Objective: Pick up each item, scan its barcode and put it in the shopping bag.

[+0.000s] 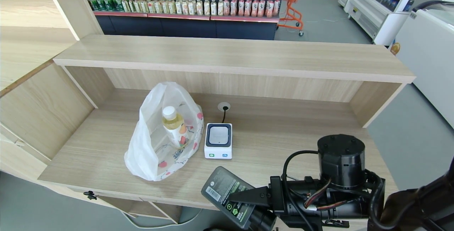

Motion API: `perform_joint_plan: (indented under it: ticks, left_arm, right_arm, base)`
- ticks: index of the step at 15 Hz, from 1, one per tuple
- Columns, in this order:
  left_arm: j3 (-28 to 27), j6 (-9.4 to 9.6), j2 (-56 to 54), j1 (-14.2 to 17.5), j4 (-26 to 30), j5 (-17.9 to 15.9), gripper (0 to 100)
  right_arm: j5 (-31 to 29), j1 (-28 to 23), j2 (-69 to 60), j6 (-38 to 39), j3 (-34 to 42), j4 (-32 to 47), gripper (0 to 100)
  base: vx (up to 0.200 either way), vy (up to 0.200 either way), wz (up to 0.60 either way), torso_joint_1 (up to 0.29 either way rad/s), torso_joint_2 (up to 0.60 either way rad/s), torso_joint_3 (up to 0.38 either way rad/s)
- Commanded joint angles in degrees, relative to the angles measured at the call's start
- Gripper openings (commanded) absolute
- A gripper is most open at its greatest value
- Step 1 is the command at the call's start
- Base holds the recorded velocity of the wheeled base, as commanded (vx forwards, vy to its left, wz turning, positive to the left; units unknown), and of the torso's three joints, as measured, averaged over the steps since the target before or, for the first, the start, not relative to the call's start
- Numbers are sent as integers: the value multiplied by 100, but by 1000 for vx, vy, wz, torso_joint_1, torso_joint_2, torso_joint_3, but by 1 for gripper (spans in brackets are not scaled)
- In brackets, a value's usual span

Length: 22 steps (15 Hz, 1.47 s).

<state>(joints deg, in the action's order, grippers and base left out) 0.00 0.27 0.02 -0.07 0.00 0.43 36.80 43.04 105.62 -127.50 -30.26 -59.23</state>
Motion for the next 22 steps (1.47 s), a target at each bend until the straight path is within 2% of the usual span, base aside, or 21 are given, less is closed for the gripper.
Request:
perform_joint_plan:
  ticks: [1,14,15,16,17,18,19,22]
  left_arm:
    - [0,0,-2,-1,0,1,100]
    - [0,0,6,7,0,1,100]
    - [0,0,-2,-1,0,1,100]
    - [0,0,-2,-1,0,1,100]
    - [0,0,-2,-1,0,1,100]
    - [0,0,6,7,0,1,100]
    - [0,0,-2,-1,0,1,100]
    - [0,0,6,7,0,1,100]
  right_arm:
    - [2,2,-50,6,11,0,0]
    - [11,-42,-296,147,29,0,0]
    - [11,-42,-481,815,-24,-27,0]
    - [-33,-51,-780,1843,-68,-53,0]
    - [-384,-147,-1202,2985,-86,-53,0]
    - [-1193,-244,-1676,3882,-77,-71,0]
    - [-1703,-464,-2186,4594,-7,-53,0]
    - [-1703,-2230,-2801,7617,310,457,0]
  base:
    - [0,0,0,0,0,0]
    - [0,0,0,0,0,0]
    - [0,0,0,0,0,0]
    - [0,0,0,0,0,0]
    - [0,0,0,0,0,0]
    - [0,0,0,0,0,0]
    - [0,0,0,0,0,0]
    - [0,0,0,0,0,0]
